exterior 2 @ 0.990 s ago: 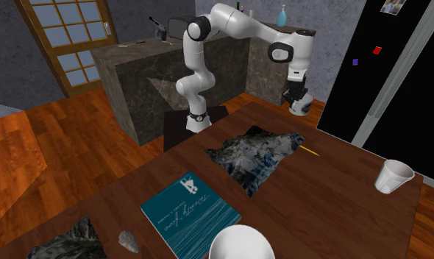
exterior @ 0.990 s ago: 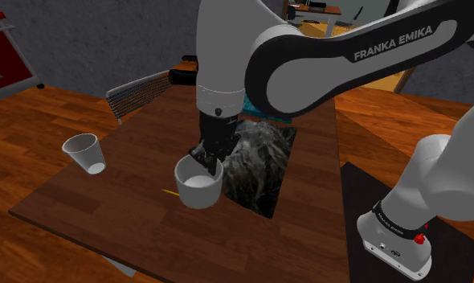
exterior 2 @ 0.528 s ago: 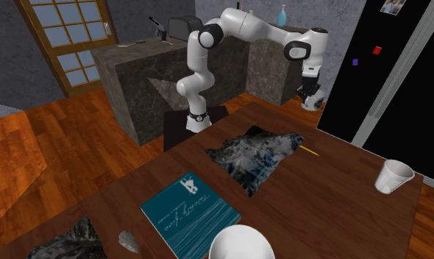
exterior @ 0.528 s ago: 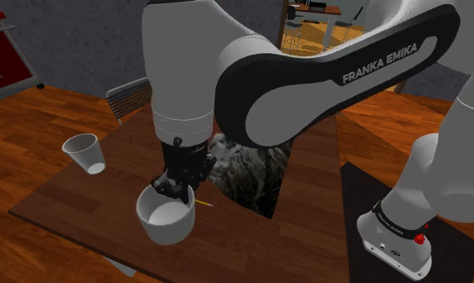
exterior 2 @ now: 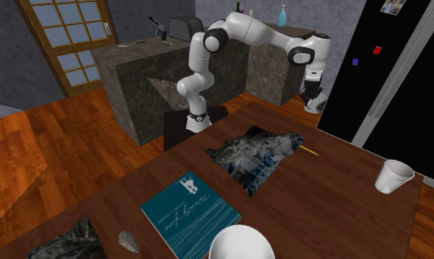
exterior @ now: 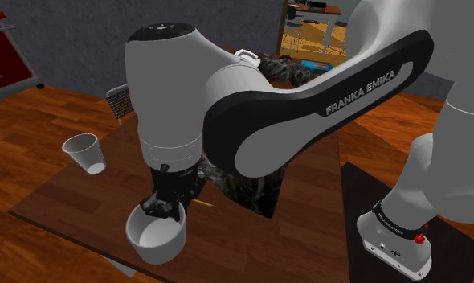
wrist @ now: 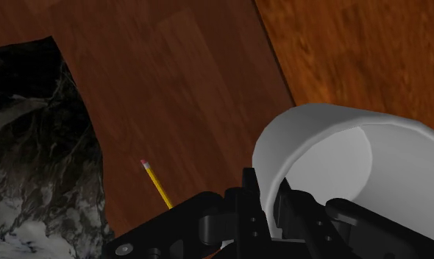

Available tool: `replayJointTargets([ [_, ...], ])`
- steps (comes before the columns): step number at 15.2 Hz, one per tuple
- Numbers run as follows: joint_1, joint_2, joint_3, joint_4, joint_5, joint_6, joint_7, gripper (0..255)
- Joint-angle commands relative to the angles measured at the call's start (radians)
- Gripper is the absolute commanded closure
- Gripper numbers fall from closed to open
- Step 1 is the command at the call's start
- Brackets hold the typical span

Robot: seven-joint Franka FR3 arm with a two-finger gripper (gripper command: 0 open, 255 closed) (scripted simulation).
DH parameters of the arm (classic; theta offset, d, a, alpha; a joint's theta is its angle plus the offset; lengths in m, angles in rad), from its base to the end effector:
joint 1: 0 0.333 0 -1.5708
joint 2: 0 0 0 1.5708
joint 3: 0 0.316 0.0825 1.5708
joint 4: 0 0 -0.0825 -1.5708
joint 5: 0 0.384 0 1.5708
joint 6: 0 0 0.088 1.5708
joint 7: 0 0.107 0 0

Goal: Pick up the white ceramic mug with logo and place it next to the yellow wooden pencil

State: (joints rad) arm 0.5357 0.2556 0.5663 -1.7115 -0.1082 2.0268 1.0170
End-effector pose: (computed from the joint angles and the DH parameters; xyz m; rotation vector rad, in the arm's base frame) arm 0.3172 0.5511 0.4670 -3.0315 -0.1612 -0.0277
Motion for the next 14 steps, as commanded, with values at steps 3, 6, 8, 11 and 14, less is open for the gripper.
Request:
replayJointTargets([
  [3,0.000,0.012,-0.004,-0.039,-0.009,0.050,0.004,255],
  [6,0.002,0.025,-0.007,-0.065,-0.018,0.086,0.008,255],
  [8,0.004,0.034,-0.009,-0.081,-0.024,0.110,0.012,255],
  [11,0.007,0.049,-0.014,-0.103,-0.035,0.145,0.018,255],
  [14,0.010,0.066,-0.019,-0.123,-0.047,0.180,0.025,255],
])
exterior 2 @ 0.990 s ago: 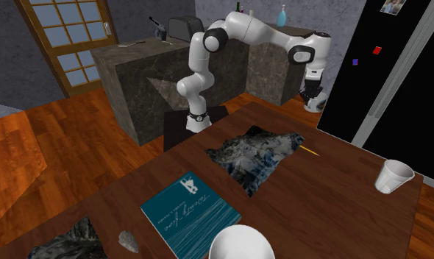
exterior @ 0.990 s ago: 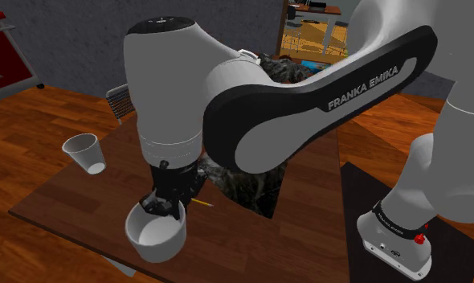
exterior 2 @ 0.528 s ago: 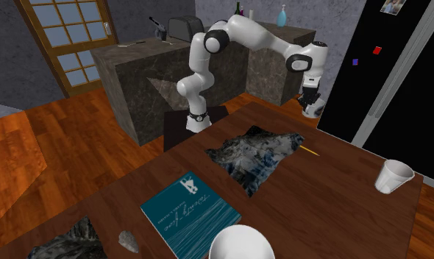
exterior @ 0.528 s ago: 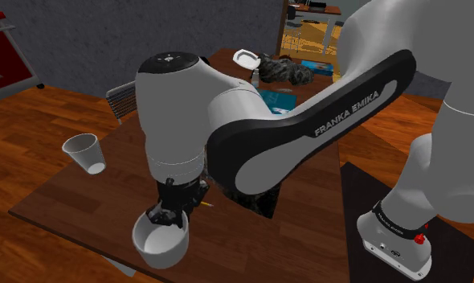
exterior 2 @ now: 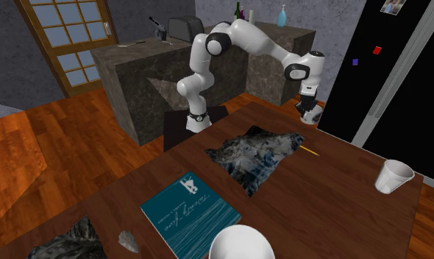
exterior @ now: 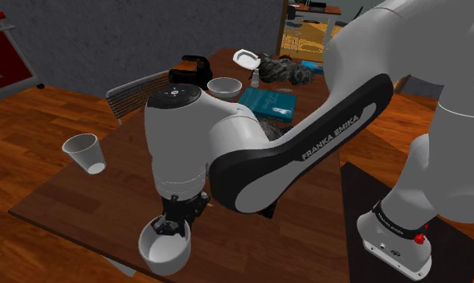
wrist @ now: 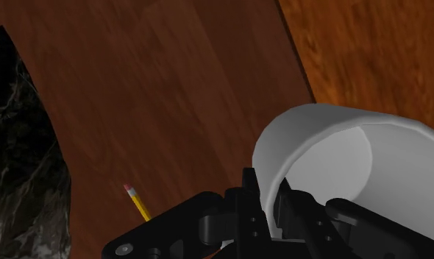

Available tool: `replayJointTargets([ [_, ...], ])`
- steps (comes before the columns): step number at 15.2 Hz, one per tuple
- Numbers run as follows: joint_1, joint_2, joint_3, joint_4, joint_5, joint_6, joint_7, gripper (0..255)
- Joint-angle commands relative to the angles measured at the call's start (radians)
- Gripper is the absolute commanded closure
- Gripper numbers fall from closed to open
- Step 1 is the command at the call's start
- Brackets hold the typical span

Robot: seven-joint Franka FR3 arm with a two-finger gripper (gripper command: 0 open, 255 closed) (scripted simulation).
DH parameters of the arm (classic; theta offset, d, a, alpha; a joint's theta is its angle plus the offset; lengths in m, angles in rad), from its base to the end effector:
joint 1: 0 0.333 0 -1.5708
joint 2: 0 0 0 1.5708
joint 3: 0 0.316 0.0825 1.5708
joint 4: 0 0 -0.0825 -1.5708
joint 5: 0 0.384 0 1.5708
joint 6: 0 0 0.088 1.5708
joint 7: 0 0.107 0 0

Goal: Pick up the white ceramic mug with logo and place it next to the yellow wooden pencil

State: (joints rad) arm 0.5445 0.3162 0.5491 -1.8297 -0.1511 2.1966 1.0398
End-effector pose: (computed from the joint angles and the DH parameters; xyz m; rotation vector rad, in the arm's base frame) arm 0.3176 0.5504 0.3923 -3.0315 -0.1610 -0.0276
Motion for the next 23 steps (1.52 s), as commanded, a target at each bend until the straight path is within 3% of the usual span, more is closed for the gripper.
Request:
replayJointTargets([
  [1,0.003,0.012,-0.003,-0.011,-0.008,0.021,0.005,255],
  [8,0.015,0.058,-0.019,-0.047,-0.041,0.099,0.024,255],
  [15,0.015,0.058,-0.019,-0.047,-0.041,0.099,0.024,255],
  [16,0.015,0.058,-0.019,-0.047,-0.041,0.099,0.024,0],
  [21,0.014,0.058,-0.019,-0.047,-0.041,0.099,0.024,0],
  [23,0.001,0.016,-0.006,-0.033,-0.013,0.048,0.006,0],
])
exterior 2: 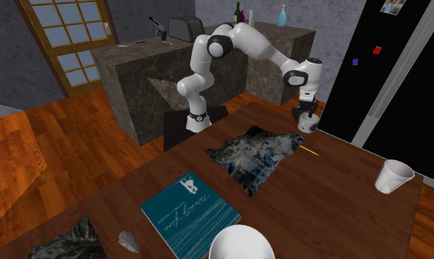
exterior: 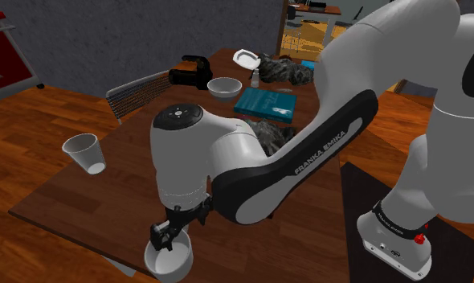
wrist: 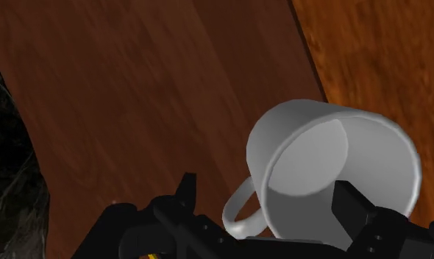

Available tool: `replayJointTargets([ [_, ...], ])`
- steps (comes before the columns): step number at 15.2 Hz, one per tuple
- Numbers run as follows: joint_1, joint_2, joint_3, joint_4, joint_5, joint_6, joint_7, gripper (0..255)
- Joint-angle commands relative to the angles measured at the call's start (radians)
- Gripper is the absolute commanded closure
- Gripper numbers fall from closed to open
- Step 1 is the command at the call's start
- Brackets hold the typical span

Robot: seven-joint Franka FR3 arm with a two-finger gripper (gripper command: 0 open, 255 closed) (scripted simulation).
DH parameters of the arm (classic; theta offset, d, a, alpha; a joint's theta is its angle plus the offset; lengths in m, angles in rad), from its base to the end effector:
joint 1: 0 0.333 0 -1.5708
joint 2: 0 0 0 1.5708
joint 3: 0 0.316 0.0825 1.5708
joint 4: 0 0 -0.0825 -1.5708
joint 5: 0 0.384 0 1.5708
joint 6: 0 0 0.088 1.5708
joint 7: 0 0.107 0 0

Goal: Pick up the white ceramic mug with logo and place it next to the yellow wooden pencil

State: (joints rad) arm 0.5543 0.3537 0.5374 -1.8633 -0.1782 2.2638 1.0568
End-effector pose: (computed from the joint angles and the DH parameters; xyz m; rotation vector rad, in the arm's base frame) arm 0.3171 0.5509 0.3614 -3.0306 -0.1606 -0.0286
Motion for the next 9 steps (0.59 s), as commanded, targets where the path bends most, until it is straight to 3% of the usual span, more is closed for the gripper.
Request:
replayJointTargets([
  [1,-0.015,-0.041,0.012,0.009,0.028,-0.046,-0.020,0],
  [9,-0.020,-0.056,0.015,0.017,0.038,-0.067,-0.026,0],
])
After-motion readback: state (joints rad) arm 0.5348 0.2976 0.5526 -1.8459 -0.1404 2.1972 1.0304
